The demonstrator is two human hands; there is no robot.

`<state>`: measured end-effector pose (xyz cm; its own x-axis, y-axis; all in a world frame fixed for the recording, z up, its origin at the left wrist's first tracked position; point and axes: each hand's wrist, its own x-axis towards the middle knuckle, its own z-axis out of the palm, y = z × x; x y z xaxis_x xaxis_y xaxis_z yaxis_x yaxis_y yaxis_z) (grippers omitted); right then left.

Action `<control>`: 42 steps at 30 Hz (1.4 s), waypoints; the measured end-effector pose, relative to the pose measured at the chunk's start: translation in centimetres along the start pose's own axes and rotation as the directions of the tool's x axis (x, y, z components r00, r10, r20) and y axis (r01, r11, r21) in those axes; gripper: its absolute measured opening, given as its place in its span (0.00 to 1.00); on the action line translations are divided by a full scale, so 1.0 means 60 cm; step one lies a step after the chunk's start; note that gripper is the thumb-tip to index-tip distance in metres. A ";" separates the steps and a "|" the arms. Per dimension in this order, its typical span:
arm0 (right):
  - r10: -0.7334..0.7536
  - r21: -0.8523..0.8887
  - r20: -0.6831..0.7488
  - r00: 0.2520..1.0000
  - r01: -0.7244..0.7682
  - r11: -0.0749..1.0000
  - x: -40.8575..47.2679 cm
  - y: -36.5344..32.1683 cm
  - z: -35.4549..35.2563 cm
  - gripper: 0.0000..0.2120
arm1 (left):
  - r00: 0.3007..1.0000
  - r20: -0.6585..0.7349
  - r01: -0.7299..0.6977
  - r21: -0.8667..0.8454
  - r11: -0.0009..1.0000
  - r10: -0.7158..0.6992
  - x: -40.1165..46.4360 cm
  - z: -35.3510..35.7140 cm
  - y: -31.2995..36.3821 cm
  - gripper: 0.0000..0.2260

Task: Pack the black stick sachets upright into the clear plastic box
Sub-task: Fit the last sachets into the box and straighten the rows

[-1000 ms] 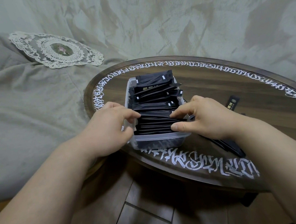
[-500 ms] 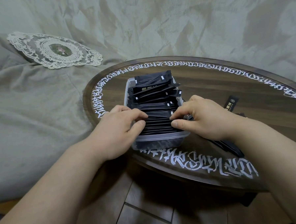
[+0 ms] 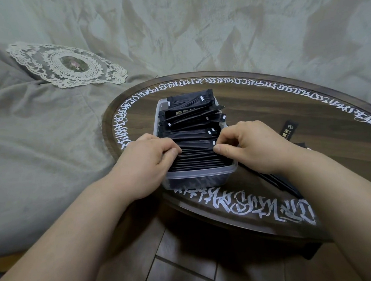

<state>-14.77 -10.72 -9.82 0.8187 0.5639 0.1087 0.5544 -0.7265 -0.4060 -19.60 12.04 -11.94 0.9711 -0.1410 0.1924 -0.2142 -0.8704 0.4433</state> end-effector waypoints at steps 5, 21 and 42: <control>-0.010 -0.015 0.003 1.000 0.010 1.000 0.005 0.000 0.001 0.11 | 0.997 -0.063 0.041 0.016 0.999 -0.040 0.015 -0.002 -0.003 0.07; 0.007 -0.293 -0.042 0.999 -0.019 0.956 0.051 0.000 0.008 0.23 | 0.995 -0.098 0.005 0.075 0.997 0.002 0.018 0.001 -0.010 0.10; -0.064 -0.390 0.113 0.992 0.103 0.915 0.082 -0.002 0.005 0.18 | 0.995 -0.058 0.091 0.100 0.991 -0.085 0.015 -0.002 -0.018 0.26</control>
<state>-10.86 -7.73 -9.50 0.7594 0.6499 0.0313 0.6503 -0.7596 -0.0068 -18.53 12.89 -12.13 0.9782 -0.0390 0.2041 -0.1137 -0.9225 0.3688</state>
